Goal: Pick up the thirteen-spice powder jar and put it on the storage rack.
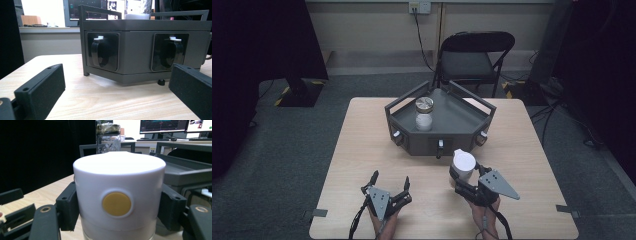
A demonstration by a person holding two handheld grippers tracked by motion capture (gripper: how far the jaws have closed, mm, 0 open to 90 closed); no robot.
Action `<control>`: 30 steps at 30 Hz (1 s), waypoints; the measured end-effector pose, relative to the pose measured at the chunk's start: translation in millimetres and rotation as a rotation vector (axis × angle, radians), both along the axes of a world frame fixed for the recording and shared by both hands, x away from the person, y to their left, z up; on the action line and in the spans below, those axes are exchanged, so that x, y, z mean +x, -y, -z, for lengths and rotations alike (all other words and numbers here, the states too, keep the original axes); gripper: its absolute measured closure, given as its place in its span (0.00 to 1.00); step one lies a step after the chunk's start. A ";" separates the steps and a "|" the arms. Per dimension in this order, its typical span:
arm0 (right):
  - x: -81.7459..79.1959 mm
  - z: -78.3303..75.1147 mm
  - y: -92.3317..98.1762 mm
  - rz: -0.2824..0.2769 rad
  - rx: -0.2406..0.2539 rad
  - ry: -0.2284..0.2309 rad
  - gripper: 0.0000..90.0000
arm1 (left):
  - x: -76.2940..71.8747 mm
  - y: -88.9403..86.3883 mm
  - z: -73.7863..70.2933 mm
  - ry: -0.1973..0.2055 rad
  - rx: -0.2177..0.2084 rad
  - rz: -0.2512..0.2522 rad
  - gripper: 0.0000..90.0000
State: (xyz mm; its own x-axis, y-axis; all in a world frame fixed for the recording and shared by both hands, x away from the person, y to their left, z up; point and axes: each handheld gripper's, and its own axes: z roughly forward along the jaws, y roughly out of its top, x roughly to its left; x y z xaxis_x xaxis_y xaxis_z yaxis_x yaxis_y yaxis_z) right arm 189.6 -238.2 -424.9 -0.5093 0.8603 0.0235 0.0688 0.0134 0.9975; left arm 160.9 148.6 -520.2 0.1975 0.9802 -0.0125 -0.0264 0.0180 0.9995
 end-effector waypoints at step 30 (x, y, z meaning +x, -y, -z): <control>80.4 -68.3 -22.6 0.107 0.003 0.028 0.32 | -0.1 0.6 -0.1 -0.001 0.000 -0.003 0.00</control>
